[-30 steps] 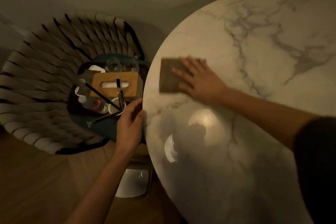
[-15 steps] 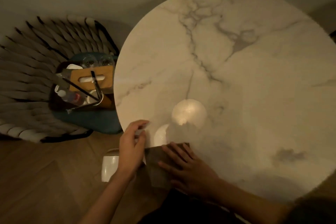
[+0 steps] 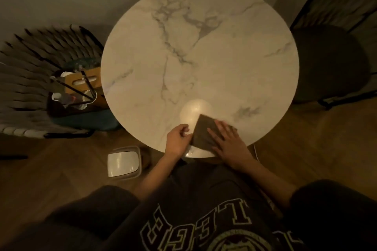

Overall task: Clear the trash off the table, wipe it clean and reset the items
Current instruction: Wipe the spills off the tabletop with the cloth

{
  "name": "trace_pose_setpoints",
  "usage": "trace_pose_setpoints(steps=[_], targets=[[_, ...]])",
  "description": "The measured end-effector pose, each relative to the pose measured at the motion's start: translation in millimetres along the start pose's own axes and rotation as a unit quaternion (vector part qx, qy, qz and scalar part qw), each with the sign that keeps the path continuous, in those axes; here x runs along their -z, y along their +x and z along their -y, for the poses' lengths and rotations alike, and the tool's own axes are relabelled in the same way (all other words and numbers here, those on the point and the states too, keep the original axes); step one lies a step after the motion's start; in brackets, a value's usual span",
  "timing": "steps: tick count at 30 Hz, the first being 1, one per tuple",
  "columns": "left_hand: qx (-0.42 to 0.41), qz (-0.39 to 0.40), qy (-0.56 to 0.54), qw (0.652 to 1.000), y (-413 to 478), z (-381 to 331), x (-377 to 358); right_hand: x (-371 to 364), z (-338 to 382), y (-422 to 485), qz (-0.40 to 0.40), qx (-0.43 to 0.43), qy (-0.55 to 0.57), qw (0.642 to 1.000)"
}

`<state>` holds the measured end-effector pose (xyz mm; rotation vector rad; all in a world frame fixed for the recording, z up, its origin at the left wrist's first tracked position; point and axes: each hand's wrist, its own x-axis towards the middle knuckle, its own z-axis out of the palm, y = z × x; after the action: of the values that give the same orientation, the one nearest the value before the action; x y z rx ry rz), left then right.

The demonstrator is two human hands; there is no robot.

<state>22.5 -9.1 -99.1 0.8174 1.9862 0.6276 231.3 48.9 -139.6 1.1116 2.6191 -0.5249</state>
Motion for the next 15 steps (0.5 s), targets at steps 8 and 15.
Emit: trace_pose_setpoints(steps=[8,15], targets=[[0.087,0.071,-0.05,0.992,-4,-27,-40,12,-11,-19,0.03,0.023,0.063,0.997],[0.135,0.083,-0.076,0.984,-19,-9,1,26,44,-31,0.002,0.042,0.284,0.958]])
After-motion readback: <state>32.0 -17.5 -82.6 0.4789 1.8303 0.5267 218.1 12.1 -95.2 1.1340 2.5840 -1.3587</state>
